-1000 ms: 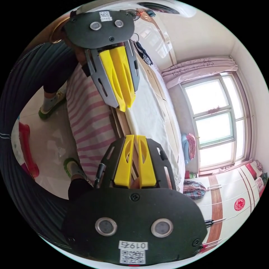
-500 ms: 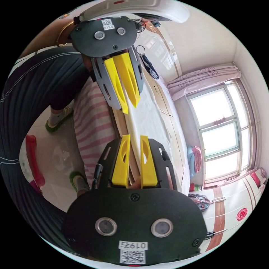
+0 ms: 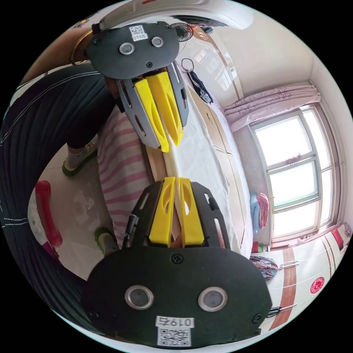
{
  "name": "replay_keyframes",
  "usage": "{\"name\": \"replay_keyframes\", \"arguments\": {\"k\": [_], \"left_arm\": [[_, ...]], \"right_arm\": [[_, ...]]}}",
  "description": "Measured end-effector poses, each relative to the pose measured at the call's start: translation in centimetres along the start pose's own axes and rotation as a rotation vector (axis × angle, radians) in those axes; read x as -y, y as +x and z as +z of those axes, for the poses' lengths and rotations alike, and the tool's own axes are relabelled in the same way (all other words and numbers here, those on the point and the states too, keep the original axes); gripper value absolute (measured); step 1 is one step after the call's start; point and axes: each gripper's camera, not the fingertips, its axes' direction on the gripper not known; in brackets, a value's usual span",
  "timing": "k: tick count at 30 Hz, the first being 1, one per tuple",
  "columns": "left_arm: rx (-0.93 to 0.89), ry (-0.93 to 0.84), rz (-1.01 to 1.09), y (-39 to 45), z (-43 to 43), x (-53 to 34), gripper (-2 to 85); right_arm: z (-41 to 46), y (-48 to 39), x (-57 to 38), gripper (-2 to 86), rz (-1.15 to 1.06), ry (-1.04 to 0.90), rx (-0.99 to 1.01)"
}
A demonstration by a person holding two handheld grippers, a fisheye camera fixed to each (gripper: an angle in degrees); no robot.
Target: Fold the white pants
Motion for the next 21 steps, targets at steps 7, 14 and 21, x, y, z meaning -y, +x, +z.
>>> {"name": "replay_keyframes", "arguments": {"k": [7, 14, 21], "left_arm": [[0.039, -0.029, 0.026, 1.2, 0.6, -0.5, 1.4], [0.055, -0.017, 0.051, 2.7, 0.1, -1.4, 1.8], [0.044, -0.044, 0.072, 4.8, 1.7, -2.7, 2.1]], "right_arm": [[0.9, -0.7, 0.7, -0.7, 0.020, 0.011, -0.010], [1.6, -2.1, 1.4, -0.8, 0.009, 0.012, -0.017], [3.6, -4.5, 2.1, -0.8, -0.034, -0.022, -0.035]]}}
